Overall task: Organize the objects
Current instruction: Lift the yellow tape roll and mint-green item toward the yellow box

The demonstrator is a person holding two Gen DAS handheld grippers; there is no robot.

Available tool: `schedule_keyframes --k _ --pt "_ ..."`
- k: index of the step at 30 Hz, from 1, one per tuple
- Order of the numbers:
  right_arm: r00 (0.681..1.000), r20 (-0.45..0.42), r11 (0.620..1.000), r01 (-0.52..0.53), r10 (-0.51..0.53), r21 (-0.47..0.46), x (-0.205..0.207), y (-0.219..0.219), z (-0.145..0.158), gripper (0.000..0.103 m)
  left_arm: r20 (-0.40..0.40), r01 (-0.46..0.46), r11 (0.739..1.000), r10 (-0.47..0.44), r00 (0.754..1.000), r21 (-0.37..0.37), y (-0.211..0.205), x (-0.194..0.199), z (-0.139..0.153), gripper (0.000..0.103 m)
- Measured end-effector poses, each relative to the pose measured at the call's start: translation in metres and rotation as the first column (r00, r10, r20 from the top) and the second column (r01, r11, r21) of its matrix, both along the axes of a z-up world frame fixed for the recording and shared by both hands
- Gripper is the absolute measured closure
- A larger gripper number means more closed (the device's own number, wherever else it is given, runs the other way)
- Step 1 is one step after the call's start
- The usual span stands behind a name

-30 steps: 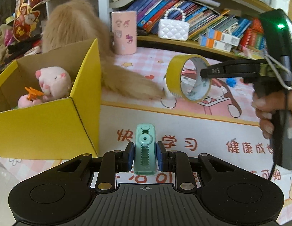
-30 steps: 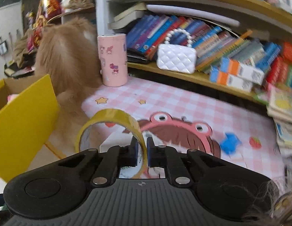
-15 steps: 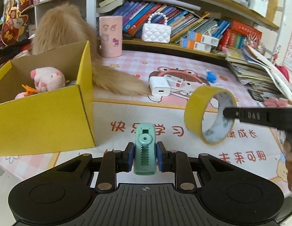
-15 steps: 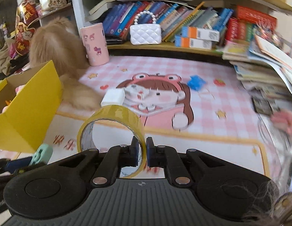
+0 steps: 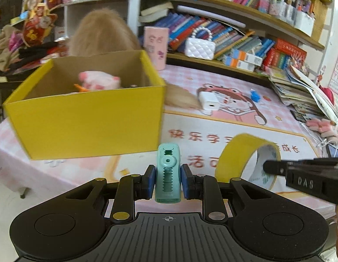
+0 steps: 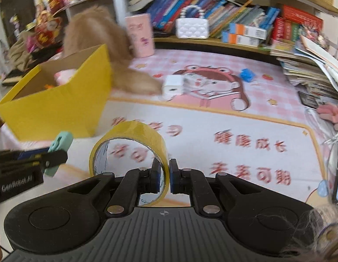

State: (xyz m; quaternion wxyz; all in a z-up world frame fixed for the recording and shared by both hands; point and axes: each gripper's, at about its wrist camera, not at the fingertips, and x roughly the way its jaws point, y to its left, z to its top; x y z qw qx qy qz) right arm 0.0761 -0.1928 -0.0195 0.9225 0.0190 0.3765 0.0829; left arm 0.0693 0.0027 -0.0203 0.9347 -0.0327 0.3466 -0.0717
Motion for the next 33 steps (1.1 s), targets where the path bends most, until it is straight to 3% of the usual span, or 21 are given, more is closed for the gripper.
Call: schedule_keyframes --k 11,26,33 --pt "0.994 -0.014 0.994 -0.109 0.109 -0.012 -0.036 0.073 -0.001 0.096 0.01 -0.089 0.996 0.089 0.996 -0.008 0.066 -0.04 0.004 0.08" --pt "0.986 0.009 0.986 -0.165 0.165 0.0 -0.062 0.136 0.001 0.096 0.052 -0.097 0.995 0.096 0.994 0.017 0.119 -0.068 0.011 0.08" --pt "0.985 0.019 0.985 -0.172 0.171 0.032 -0.058 0.157 0.012 0.096 0.127 -0.106 0.994 0.103 0.986 0.013 0.14 -0.066 0.032 0.08"
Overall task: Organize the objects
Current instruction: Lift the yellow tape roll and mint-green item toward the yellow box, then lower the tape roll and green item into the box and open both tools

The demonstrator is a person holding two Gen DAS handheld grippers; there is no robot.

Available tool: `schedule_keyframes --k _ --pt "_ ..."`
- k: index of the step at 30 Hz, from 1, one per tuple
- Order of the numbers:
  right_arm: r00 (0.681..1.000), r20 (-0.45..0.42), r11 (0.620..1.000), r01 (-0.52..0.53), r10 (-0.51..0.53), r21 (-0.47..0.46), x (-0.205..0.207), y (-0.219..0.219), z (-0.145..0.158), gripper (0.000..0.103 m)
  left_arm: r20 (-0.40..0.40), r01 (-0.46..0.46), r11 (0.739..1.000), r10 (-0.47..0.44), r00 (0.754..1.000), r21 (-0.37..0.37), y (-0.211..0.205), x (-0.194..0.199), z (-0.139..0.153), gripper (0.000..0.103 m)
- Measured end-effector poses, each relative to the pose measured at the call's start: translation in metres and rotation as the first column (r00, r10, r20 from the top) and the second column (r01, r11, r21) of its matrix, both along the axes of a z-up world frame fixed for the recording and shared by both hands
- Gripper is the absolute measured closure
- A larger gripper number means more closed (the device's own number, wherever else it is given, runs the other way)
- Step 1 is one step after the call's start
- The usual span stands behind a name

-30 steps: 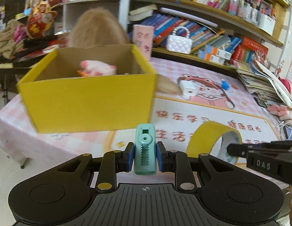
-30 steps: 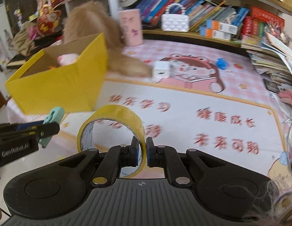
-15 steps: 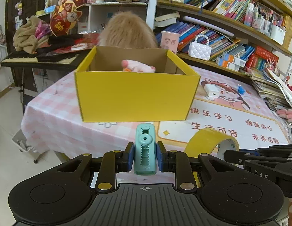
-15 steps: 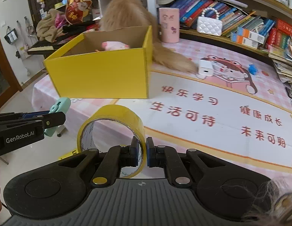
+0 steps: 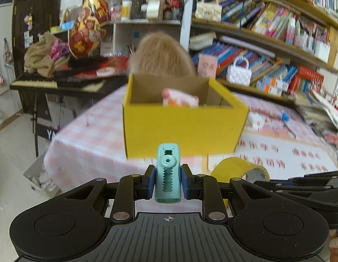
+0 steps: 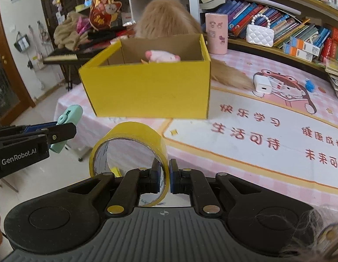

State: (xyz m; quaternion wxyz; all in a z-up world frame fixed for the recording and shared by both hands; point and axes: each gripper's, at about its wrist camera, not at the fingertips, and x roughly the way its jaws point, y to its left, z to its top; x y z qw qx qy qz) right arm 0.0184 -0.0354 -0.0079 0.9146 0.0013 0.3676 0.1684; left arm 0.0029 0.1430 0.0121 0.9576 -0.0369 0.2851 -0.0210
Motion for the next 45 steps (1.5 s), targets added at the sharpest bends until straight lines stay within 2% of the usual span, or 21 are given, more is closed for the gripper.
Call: schedule_keyframes --k 4,9,12,17,22,27,35,40,43,44,45 --pt "0.997 0.072 0.999 0.011 -0.013 0.03 0.016 0.006 0.027 0.096 0.09 -0.01 1.0 0.01 0.996 -0.003 0.006 0.014 0.024 0.08" --pt "0.977 0.212 0.999 0.012 -0.019 0.034 0.05 0.009 0.067 0.096 0.18 -0.03 0.999 0.032 0.983 -0.013 0.008 0.045 0.047 0.08" --pt "0.96 0.277 0.999 0.019 -0.025 0.026 0.076 0.009 0.082 0.096 0.207 -0.047 0.999 0.049 0.977 -0.012 0.007 0.065 0.054 0.08" --pt "0.949 0.315 1.0 0.025 -0.027 0.012 0.121 0.011 0.088 0.095 0.206 -0.067 0.998 0.066 0.976 -0.004 0.002 0.102 0.053 0.08" --pt "0.955 0.295 0.997 -0.011 0.032 -0.071 0.158 0.023 0.069 0.095 0.163 -0.078 0.997 0.077 0.984 0.002 -0.006 0.135 0.038 0.08" --pt "0.969 0.228 0.987 -0.067 0.099 -0.145 0.189 0.034 0.041 0.095 0.093 -0.084 0.996 0.08 0.992 0.036 -0.017 0.163 0.016 0.08" --pt "0.972 0.144 0.966 -0.153 0.185 -0.207 0.209 0.042 0.017 0.095 0.018 -0.081 0.994 0.079 0.997 0.078 -0.027 0.18 -0.006 0.08" --pt "0.976 0.109 0.961 -0.161 0.189 -0.224 0.216 0.043 0.006 0.095 -0.028 -0.081 0.992 0.084 0.996 0.093 -0.029 0.186 -0.017 0.08" --pt "0.977 0.103 0.958 -0.157 0.186 -0.239 0.218 0.044 0.004 0.095 -0.051 -0.072 0.992 0.078 0.996 0.104 -0.029 0.186 -0.02 0.074" --pt "0.978 0.103 0.959 -0.151 0.179 -0.239 0.217 0.043 0.005 0.092 -0.05 -0.066 0.993 0.071 0.996 0.103 -0.03 0.186 -0.019 0.069" --pt "0.979 0.11 0.962 -0.144 0.173 -0.233 0.216 0.042 0.007 0.087 -0.044 -0.059 0.993 0.063 0.997 0.1 -0.029 0.183 -0.017 0.059"
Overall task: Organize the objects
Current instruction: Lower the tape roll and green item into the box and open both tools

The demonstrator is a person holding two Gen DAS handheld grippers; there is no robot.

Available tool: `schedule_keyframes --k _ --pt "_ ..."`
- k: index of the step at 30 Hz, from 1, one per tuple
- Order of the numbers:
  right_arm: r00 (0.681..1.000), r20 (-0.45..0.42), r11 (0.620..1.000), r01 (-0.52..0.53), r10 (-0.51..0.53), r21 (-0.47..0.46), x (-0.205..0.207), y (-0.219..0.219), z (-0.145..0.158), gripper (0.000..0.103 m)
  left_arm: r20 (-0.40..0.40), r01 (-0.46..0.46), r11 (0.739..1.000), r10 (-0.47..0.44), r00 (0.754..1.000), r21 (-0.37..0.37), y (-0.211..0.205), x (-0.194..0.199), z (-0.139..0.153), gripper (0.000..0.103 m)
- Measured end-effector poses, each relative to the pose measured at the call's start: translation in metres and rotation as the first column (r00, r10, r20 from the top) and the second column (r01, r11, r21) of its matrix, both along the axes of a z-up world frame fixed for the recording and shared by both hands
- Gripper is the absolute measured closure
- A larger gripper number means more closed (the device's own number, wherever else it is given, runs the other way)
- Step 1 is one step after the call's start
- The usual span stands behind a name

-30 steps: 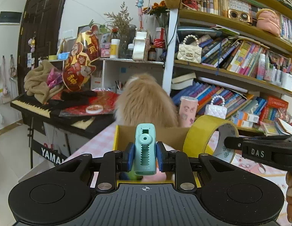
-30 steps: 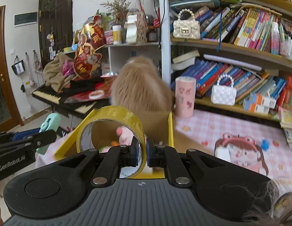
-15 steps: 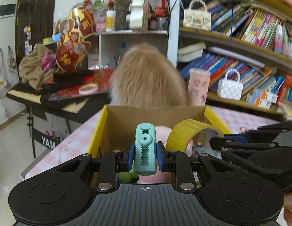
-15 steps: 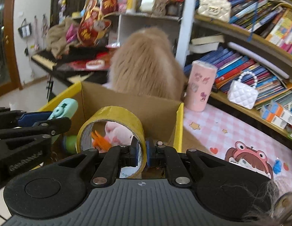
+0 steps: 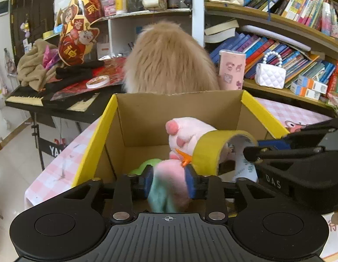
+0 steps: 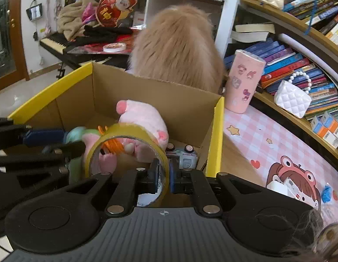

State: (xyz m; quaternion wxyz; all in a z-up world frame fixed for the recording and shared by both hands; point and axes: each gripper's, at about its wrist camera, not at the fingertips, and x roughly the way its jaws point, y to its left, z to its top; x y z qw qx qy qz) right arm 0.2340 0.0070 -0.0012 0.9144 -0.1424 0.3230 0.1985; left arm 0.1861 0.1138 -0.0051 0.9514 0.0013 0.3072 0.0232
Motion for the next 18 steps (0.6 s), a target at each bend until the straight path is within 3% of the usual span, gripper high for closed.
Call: schedule_keyframes --k 2,3,12,18 --pt "1.0 0.019 1.0 0.007 -0.008 0.013 -0.005 -0.003 0.006 0.078 0.033 0.0 1.0 0.0 0.999 -0.001 0.001 -0.008 0.006 0.046" --pt "1.0 0.03 1.0 0.009 -0.009 0.02 -0.009 -0.004 0.01 0.076 0.053 -0.001 1.0 0.001 0.999 0.0 0.001 -0.013 0.01 0.044" --pt "0.992 0.102 0.992 0.064 -0.075 0.113 -0.052 -0.017 0.041 0.076 0.149 0.003 1.0 0.001 0.989 -0.03 0.008 -0.058 0.039 0.039" --pt "0.986 0.112 0.985 0.108 -0.124 0.137 -0.089 -0.024 0.042 0.076 0.132 -0.005 0.999 0.011 0.991 -0.044 0.015 -0.088 0.037 0.037"
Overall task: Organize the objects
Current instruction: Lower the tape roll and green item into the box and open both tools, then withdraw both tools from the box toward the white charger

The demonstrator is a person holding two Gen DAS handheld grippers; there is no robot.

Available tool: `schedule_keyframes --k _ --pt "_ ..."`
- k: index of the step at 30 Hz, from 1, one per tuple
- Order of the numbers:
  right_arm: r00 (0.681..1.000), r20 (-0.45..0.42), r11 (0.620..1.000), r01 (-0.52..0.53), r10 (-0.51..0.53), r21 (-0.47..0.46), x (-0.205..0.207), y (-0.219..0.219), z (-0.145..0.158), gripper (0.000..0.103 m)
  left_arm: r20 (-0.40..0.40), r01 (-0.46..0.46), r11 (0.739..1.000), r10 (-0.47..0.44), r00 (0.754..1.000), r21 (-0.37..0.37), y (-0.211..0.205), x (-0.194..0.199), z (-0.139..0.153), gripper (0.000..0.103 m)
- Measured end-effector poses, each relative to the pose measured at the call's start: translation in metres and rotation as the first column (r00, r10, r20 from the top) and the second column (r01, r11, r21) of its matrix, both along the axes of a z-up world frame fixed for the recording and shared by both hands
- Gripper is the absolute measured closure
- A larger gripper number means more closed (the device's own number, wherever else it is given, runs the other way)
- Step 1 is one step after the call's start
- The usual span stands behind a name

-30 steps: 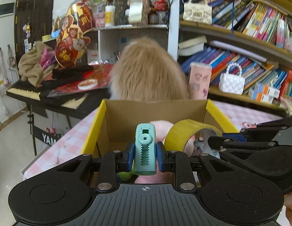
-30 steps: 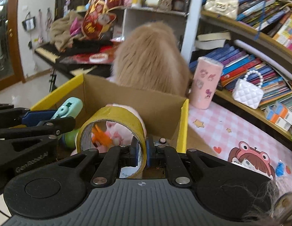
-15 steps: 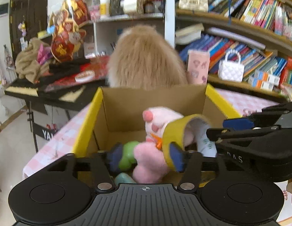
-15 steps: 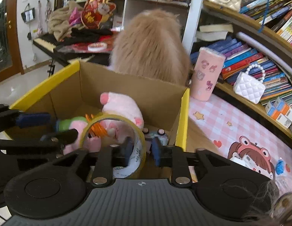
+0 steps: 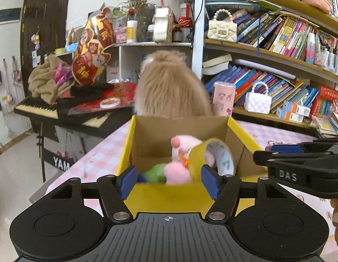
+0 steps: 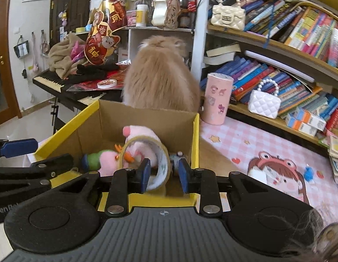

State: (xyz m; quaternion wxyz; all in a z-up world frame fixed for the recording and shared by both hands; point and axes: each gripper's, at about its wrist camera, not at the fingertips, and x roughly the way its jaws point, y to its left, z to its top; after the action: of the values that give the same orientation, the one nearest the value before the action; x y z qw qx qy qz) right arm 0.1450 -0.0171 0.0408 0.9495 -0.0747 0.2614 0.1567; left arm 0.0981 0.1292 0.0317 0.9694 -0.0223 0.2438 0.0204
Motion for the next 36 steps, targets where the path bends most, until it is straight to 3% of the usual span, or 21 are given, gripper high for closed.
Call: schedule_keyframes --k 9,15,24,36 --pt "0.996 -0.065 0.998 0.062 -0.061 0.008 -0.061 -0.007 -0.026 0.072 -0.071 0.024 1.0 -0.023 0.997 0.019 -0.003 -0.051 -0.02 0.025" --pt "0.988 -0.087 0.992 0.125 -0.127 -0.022 -0.101 -0.012 -0.046 0.065 -0.116 0.079 0.997 -0.075 0.99 0.028 -0.013 -0.076 -0.035 0.024" --pt "0.965 -0.1 0.97 0.238 -0.242 -0.051 -0.138 -0.033 -0.059 0.058 -0.138 0.155 0.988 -0.152 0.979 0.008 -0.034 -0.091 -0.041 0.024" --pt "0.907 -0.1 0.912 0.402 -0.408 -0.074 -0.163 -0.08 -0.064 0.053 -0.165 0.315 0.949 -0.311 0.936 -0.005 -0.083 -0.087 -0.049 0.023"
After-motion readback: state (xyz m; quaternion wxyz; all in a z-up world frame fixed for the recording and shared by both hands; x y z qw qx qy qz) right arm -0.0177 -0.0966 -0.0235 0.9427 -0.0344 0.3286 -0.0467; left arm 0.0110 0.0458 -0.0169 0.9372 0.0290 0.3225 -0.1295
